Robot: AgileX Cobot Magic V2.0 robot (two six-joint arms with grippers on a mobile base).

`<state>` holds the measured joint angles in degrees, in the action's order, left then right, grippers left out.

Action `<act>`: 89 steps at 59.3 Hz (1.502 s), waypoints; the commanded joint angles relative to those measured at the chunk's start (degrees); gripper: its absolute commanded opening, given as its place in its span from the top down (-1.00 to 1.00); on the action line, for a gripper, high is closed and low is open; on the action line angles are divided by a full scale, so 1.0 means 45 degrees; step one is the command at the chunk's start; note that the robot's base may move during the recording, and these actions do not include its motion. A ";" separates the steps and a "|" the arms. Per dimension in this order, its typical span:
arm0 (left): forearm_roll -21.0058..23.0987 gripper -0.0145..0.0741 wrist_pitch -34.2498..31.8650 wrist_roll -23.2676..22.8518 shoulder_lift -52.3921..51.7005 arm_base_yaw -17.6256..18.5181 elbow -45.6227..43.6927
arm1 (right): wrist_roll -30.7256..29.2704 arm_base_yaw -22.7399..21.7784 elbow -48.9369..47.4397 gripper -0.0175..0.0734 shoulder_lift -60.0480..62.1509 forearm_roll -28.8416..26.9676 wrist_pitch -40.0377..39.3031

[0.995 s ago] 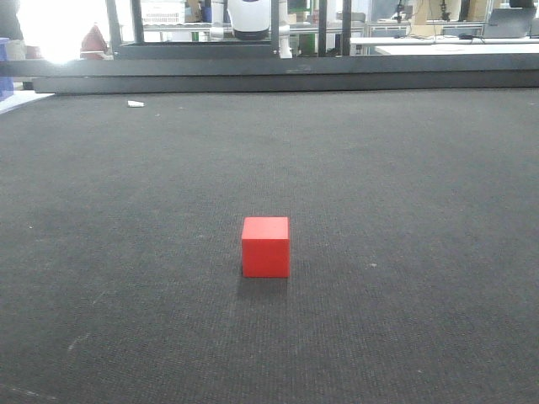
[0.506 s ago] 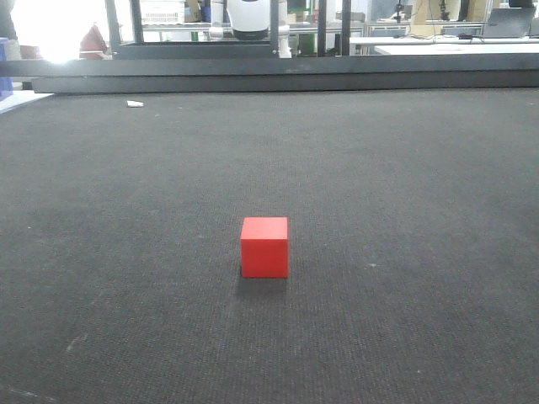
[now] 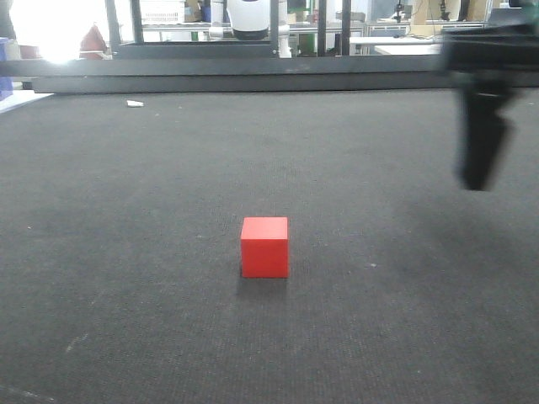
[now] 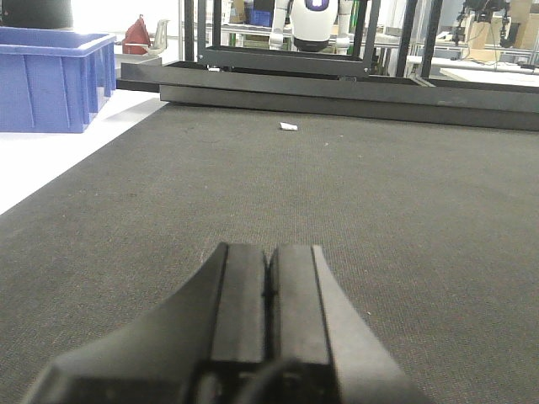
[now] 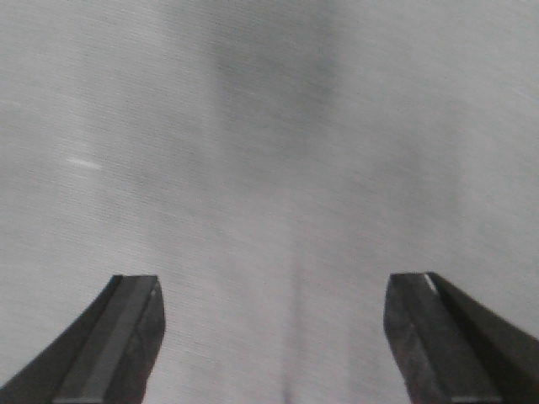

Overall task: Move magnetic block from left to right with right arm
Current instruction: 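Lower the open right gripper over the red cube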

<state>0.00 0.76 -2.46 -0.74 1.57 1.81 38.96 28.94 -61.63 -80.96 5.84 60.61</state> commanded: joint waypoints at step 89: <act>0.0000 0.94 -0.1126 -0.0056 -0.0116 0.0067 0.0119 | 0.2203 0.3258 -0.7552 -0.75 -0.7200 -0.1071 0.1424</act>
<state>0.00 0.76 -2.46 -0.74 1.57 1.81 48.87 43.52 -93.67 -116.63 0.90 67.33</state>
